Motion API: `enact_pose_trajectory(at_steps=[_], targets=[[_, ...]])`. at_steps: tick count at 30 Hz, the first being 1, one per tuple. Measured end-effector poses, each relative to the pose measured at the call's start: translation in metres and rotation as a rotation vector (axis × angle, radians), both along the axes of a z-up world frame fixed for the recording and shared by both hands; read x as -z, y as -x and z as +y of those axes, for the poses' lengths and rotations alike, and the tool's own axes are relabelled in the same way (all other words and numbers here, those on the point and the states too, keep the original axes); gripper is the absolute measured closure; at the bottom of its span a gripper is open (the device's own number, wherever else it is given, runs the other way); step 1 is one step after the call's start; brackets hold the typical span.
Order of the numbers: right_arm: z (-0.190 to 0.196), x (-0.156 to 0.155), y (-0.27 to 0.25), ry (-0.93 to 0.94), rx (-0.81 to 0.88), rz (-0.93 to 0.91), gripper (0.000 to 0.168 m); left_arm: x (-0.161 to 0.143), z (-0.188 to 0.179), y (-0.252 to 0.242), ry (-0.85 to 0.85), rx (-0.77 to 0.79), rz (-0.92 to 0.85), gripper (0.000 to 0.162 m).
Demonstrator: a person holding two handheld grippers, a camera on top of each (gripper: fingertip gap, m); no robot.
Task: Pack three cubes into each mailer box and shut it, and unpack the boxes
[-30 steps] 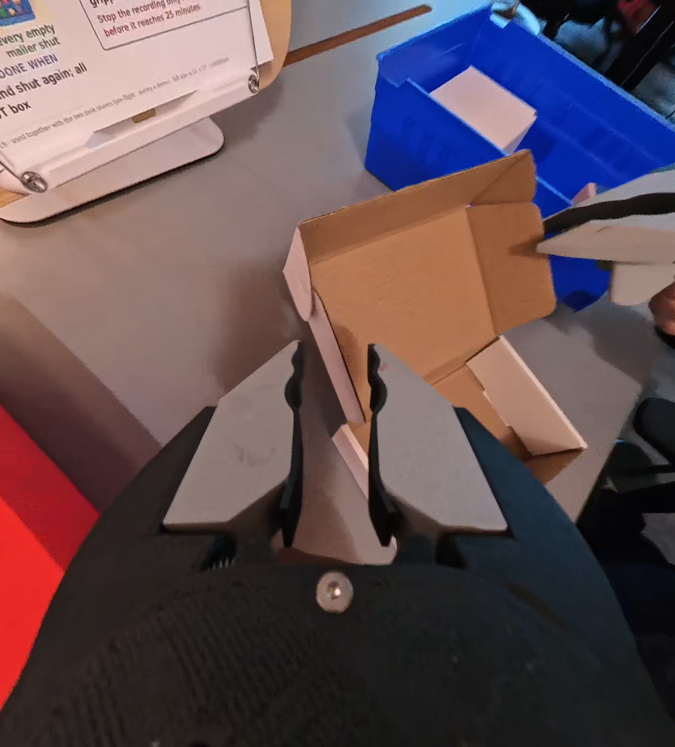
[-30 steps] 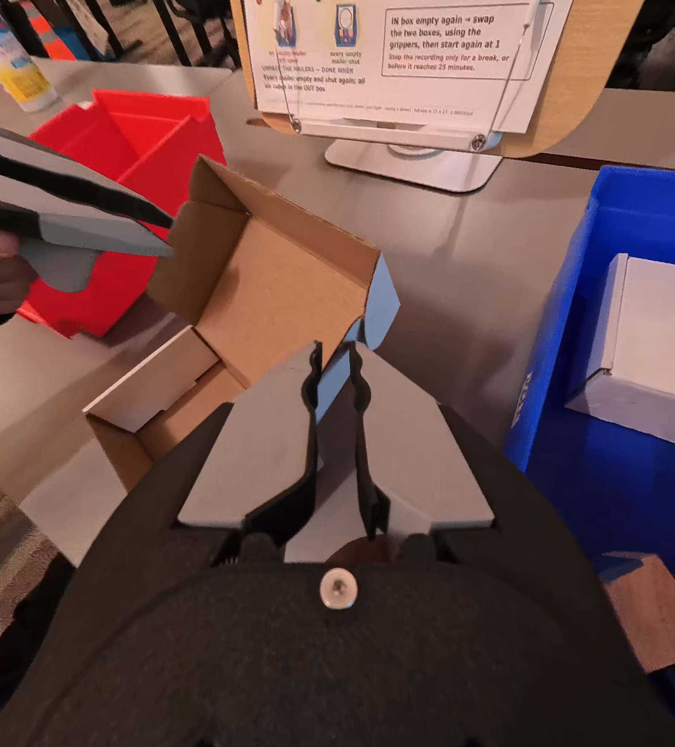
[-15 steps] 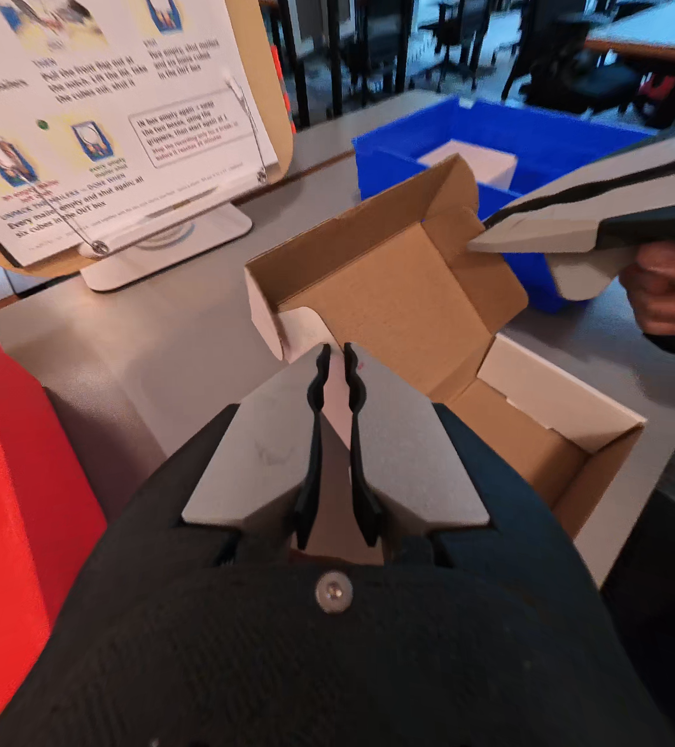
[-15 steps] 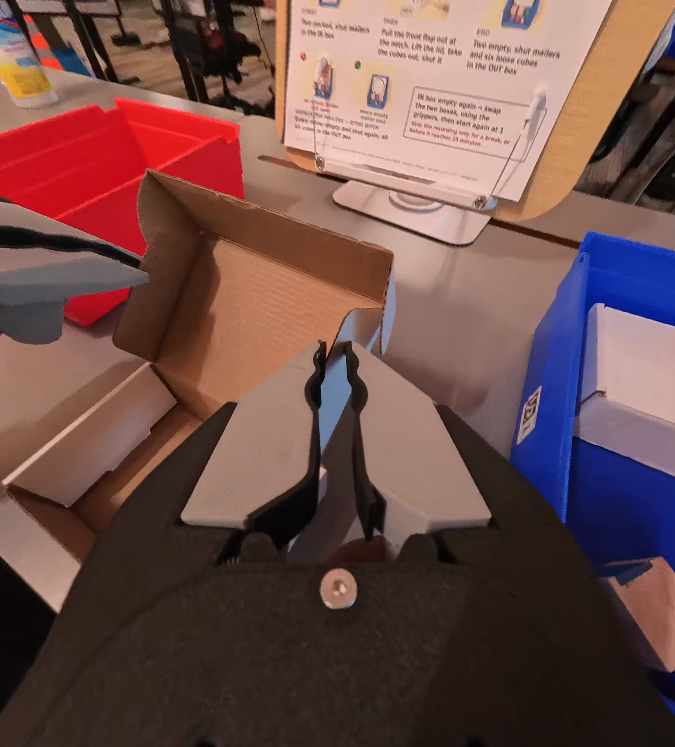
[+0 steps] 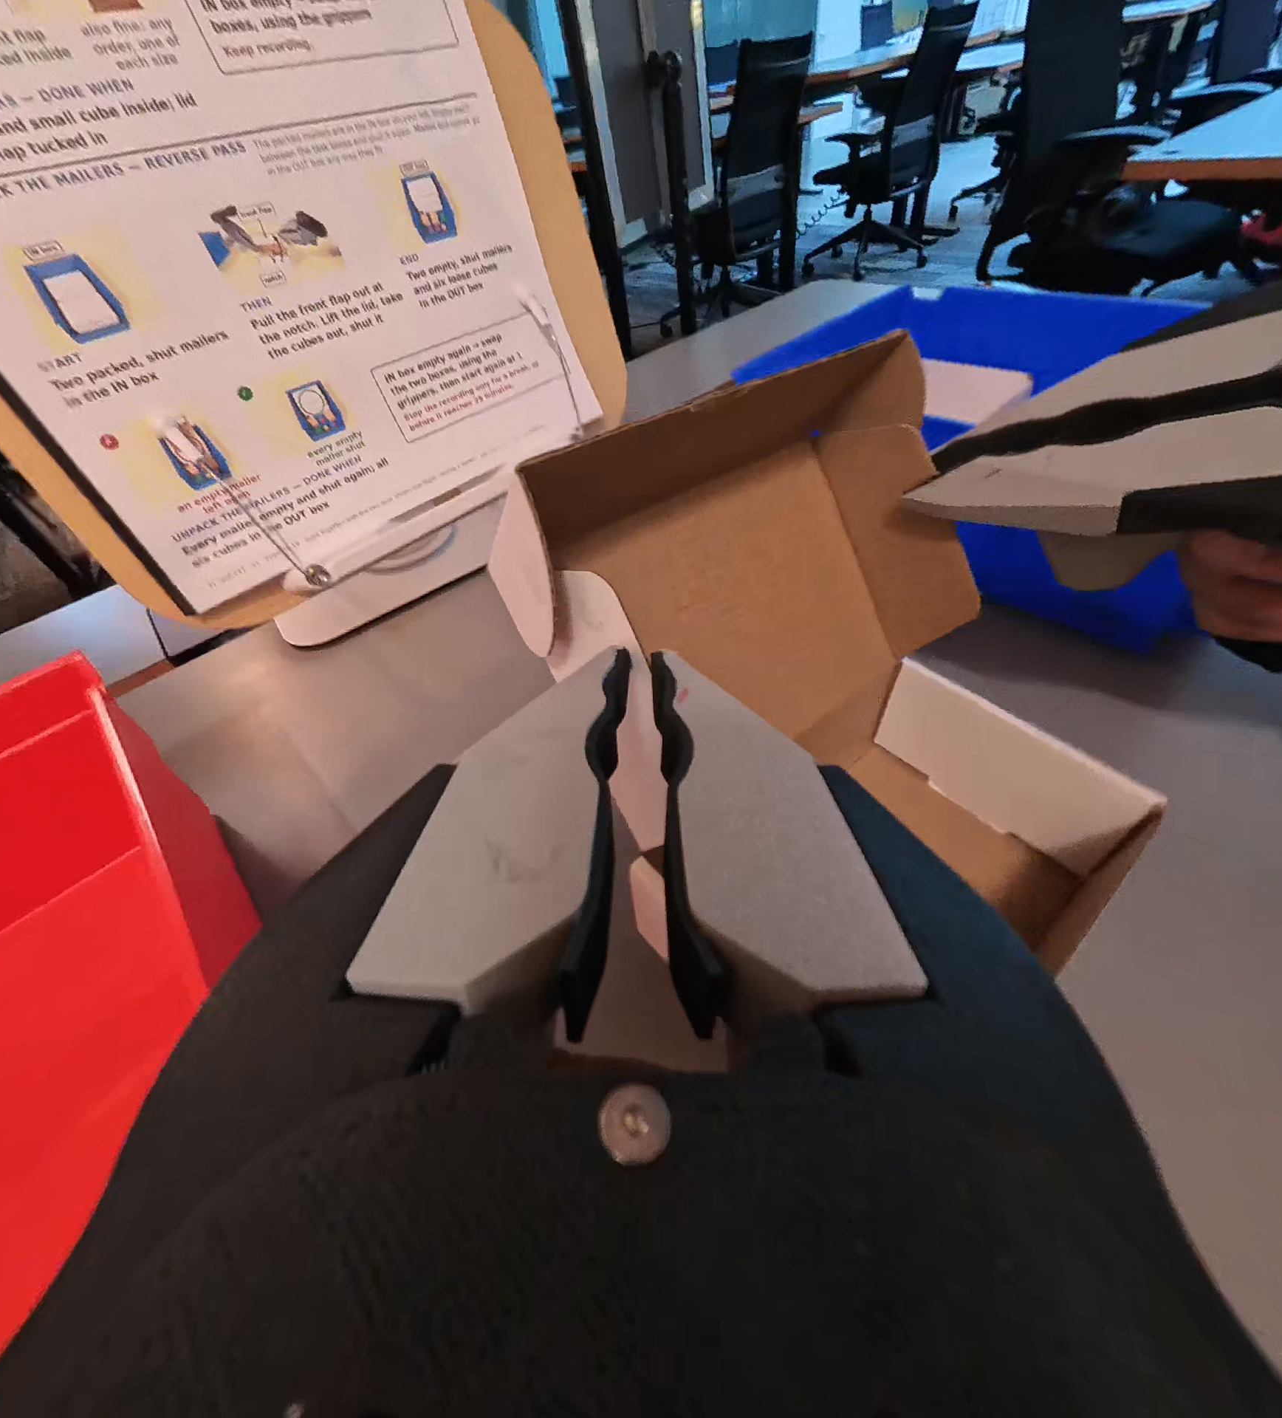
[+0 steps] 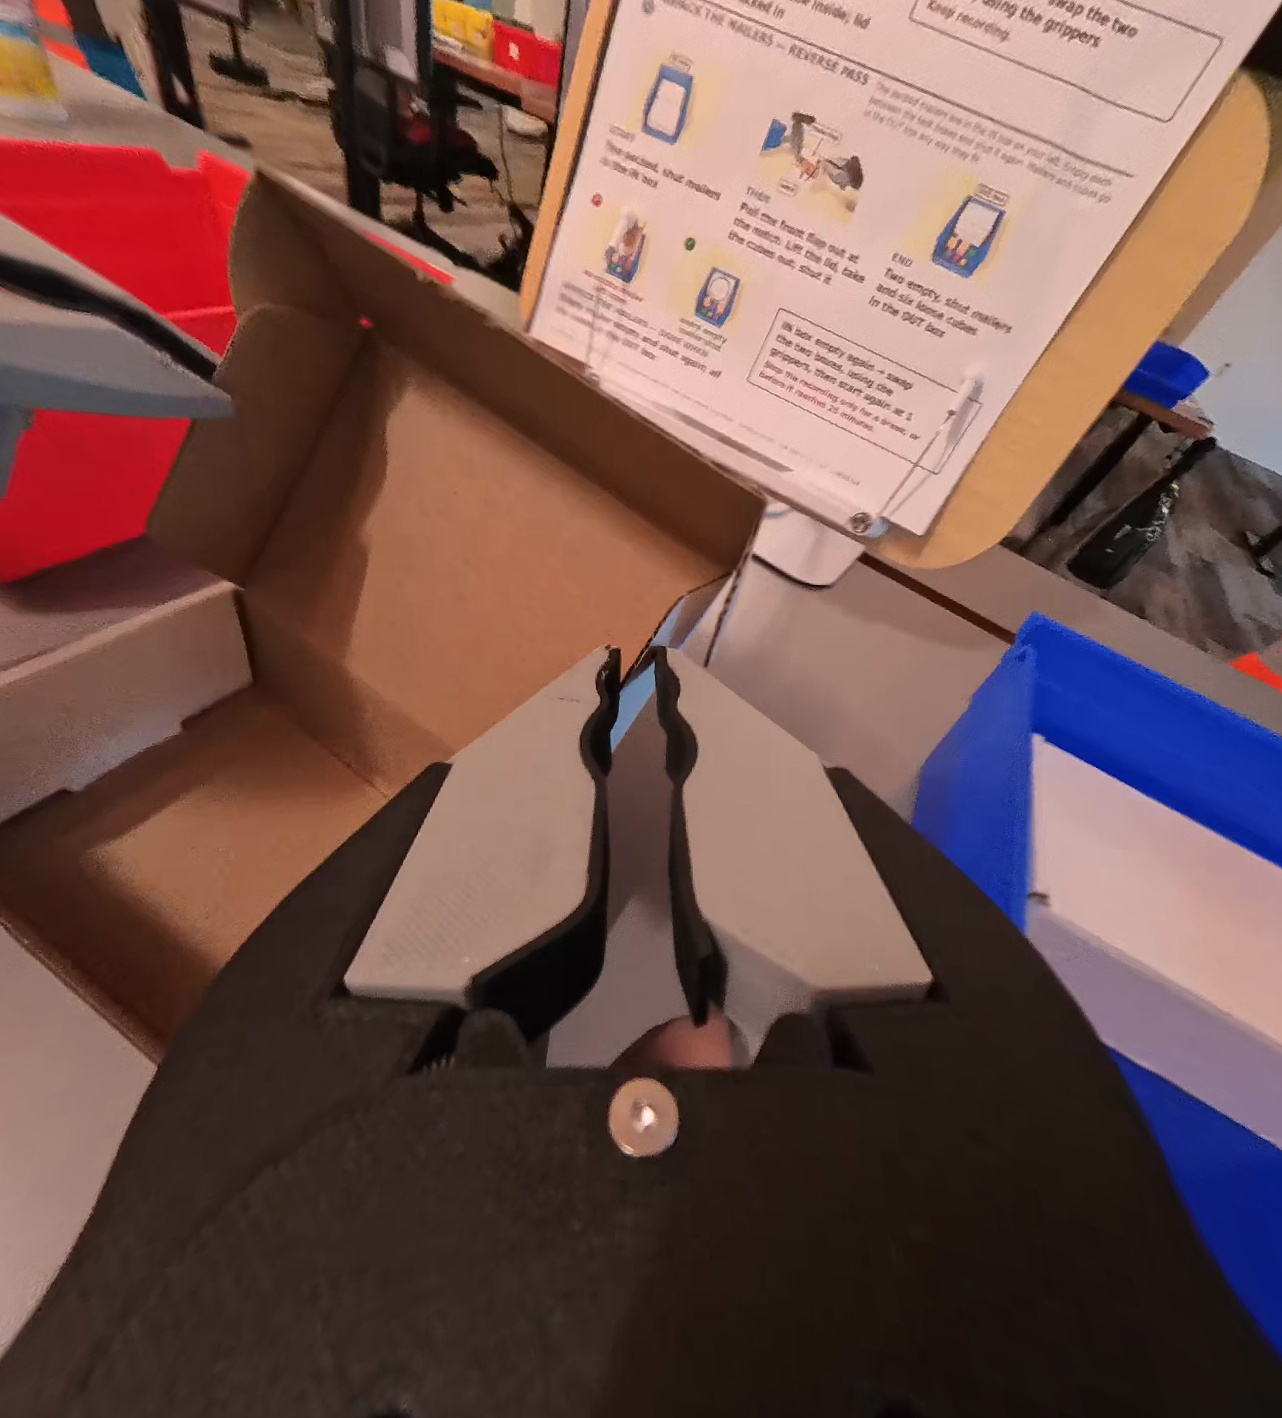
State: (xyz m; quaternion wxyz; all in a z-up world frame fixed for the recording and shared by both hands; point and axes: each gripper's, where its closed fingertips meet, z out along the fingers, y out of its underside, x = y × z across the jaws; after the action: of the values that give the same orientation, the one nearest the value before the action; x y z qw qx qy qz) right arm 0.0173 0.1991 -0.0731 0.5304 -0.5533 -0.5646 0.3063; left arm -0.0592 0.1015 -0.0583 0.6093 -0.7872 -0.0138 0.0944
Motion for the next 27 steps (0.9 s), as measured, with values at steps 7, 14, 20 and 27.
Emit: enact_pose_trajectory(at_steps=[7, 14, 20, 27], targets=[[-0.034, 0.007, -0.036, -0.042, -0.084, 0.137, 0.166, 0.026, -0.059, -0.048, -0.162, 0.098, 0.166, 0.159], [-0.06, 0.031, -0.059, -0.132, -0.132, 0.073, 0.165, 0.044, -0.083, -0.069, -0.069, 0.107, 0.166, 0.161], [-0.066, 0.031, -0.067, -0.163, -0.155, 0.089, 0.164, 0.045, -0.083, -0.074, -0.079, 0.092, 0.111, 0.162], [-0.058, 0.028, -0.05, -0.202, -0.114, 0.024, 0.164, 0.05, -0.056, -0.07, 0.074, 0.036, 0.042, 0.162]])
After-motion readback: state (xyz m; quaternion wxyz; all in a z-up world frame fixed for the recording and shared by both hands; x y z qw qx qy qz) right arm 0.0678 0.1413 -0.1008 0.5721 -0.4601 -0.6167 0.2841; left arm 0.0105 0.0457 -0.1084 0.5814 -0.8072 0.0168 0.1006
